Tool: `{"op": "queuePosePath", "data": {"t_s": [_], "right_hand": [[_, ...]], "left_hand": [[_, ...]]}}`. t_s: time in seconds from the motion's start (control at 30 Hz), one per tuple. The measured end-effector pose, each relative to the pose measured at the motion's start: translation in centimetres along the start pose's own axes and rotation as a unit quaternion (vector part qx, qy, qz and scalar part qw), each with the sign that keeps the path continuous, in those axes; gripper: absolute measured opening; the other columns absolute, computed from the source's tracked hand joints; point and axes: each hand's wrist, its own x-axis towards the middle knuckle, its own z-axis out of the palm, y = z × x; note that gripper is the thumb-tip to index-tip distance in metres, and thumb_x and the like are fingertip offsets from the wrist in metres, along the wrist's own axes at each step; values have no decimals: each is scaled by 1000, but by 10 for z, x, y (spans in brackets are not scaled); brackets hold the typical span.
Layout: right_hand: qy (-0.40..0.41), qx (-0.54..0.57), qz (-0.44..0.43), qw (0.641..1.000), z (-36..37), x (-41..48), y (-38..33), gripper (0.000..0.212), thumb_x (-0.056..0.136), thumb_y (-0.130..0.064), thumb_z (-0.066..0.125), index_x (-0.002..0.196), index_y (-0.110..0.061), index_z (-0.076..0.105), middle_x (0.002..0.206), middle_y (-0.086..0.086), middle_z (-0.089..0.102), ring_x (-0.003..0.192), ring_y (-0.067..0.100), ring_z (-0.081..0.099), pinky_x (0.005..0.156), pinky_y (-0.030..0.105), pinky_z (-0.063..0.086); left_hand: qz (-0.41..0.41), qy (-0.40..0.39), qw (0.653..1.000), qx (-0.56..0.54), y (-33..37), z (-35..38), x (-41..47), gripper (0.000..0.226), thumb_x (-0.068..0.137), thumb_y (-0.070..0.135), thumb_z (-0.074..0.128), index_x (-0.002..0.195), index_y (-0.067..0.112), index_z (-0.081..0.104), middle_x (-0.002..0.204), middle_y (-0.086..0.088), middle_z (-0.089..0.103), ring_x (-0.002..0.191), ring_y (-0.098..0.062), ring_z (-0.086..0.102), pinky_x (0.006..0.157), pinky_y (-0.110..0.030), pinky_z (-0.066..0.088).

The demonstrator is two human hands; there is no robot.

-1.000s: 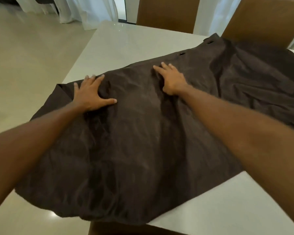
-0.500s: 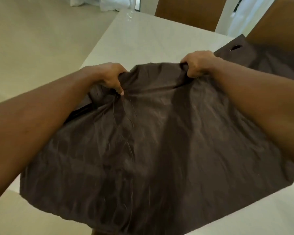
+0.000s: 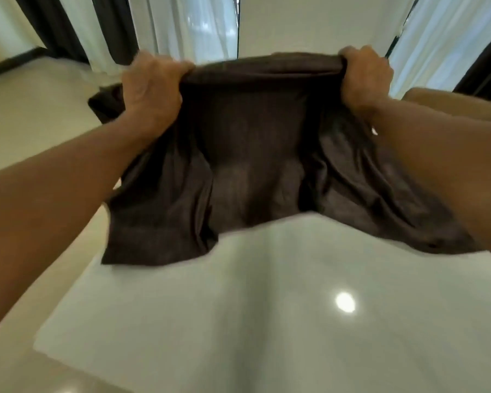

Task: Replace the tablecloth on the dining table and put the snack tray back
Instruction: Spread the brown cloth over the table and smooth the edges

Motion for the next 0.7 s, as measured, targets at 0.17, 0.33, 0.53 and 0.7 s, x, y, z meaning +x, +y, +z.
{"op": "queuePosePath", "data": {"t_s": [0.17, 0.33, 0.53, 0.7], "right_hand": [[53, 15, -29, 998, -72, 17, 34, 42, 95, -15, 50, 136, -24, 56, 123, 18, 57, 115, 45, 51, 87, 54, 47], [11, -18, -124, 992, -68, -68, 92, 56, 84, -24, 59, 139, -24, 55, 99, 23, 62, 93, 48, 55, 71, 48, 45], [-167, -27, -129, 977, -2, -232, 136, 62, 75, -16, 75, 135, -26, 61, 103, 15, 68, 93, 45, 57, 75, 48, 50], [-233, -75, -70, 967, 23, -311, 137, 69, 87, -19, 66, 150, -31, 41, 124, 11, 60, 113, 38, 50, 90, 47, 44]], "left_hand": [[16, 59, 997, 37, 31, -53, 16, 44, 95, 3, 47, 131, 21, 62, 109, -13, 68, 101, -41, 50, 71, -47, 42], [83, -1, 996, 15, 87, -58, -76, 40, 86, 4, 58, 123, 16, 70, 113, -10, 70, 93, -41, 54, 63, -43, 45], [96, -161, 982, 26, 143, -27, -232, 38, 75, 2, 69, 110, 14, 74, 94, -10, 67, 86, -39, 58, 46, -38, 50], [118, -340, 929, 86, 192, -36, -328, 54, 78, 15, 74, 131, 17, 60, 113, -8, 62, 102, -32, 58, 53, -35, 50]]}}
